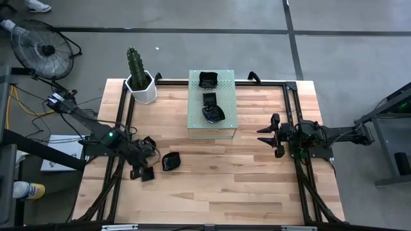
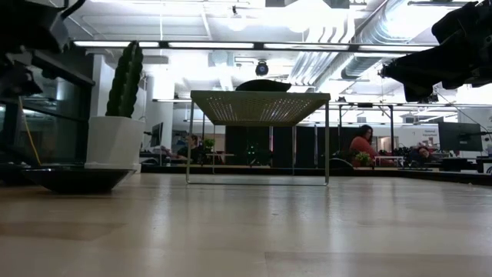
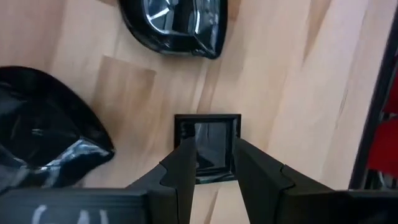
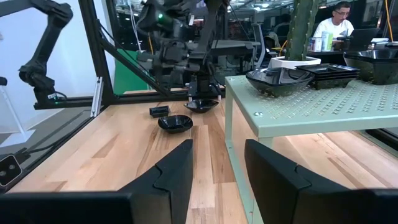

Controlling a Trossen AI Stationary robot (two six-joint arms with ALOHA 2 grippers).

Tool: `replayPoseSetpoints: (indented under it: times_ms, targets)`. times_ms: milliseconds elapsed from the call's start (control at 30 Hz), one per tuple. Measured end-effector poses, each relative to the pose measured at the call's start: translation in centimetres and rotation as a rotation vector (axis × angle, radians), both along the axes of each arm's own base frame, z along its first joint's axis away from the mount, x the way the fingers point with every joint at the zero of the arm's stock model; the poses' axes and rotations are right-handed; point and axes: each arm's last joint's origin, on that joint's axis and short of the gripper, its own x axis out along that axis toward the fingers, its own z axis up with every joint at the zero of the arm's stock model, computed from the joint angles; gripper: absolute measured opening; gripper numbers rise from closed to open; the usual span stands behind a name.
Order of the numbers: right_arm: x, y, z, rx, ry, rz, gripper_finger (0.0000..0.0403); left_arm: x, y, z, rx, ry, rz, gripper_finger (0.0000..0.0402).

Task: Pick & Place Mini shaped plates
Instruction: Stack the black square plate on top of the black square plate on the shelf

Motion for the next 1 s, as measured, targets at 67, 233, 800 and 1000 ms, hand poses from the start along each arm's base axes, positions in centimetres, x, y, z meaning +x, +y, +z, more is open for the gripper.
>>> replayPoseSetpoints:
  times_ms: [67,233,800,1000]
  targets:
    - [0.0,0.0,0.0,0.0,0.0,0.0,0.014,0.2,-0.6,-0.6,0.015,0.041,-0.005,0.0107]
    - [0.0,0.0,0.0,0.0,0.0,0.0,0.014,1.4,-2.2,-2.2,-0.022,0.135,0.069,0.0107]
    - [0.0,0.0,0.0,0.0,0.0,0.0,0.014,4.9,-5.1,-3.2,-0.036,0.254,0.039,0.0107]
    - [0.0,0.0,0.0,0.0,0.0,0.0,0.014,5.2,-5.6,-1.7,0.072,0.381,0.016,0.0107]
